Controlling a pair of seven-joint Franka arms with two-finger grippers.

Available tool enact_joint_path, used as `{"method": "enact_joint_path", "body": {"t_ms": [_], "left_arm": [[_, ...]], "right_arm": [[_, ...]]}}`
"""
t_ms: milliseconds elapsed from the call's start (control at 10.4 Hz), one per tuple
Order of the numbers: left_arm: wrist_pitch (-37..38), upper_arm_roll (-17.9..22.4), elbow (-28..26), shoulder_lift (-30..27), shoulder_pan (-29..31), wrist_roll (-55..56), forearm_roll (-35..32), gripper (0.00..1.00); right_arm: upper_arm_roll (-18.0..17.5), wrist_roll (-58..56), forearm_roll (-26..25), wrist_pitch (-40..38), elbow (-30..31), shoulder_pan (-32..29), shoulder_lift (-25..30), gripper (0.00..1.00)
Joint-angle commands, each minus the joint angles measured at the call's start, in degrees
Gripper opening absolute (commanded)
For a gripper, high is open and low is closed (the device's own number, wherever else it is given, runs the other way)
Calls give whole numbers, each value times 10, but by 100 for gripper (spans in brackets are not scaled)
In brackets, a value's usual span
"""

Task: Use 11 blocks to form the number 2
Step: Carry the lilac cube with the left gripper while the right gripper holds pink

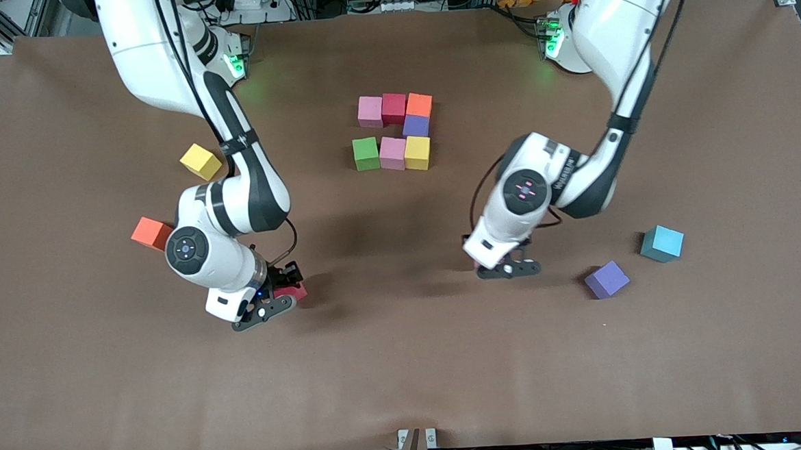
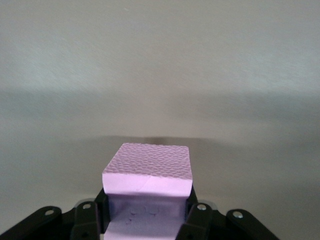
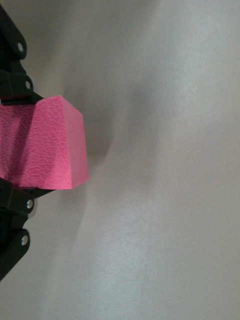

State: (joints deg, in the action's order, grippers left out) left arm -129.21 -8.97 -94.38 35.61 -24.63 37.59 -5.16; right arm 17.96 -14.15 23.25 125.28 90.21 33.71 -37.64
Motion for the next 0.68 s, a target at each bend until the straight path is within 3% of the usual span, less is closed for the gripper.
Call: {"method": "enact_joint_path", "body": {"t_ms": [0, 193, 579], "left_arm": [[3, -17, 0, -5, -25, 58, 9, 23], [0, -18, 6, 2, -70, 108, 9, 23], [-1, -15, 76, 42, -145, 186, 11, 23]], "right_arm": [[0, 39, -4, -28, 41, 2, 66, 29], [1, 54, -29, -35, 71, 1, 109, 29], [35, 55, -42, -92, 100, 0, 174, 30]]}}
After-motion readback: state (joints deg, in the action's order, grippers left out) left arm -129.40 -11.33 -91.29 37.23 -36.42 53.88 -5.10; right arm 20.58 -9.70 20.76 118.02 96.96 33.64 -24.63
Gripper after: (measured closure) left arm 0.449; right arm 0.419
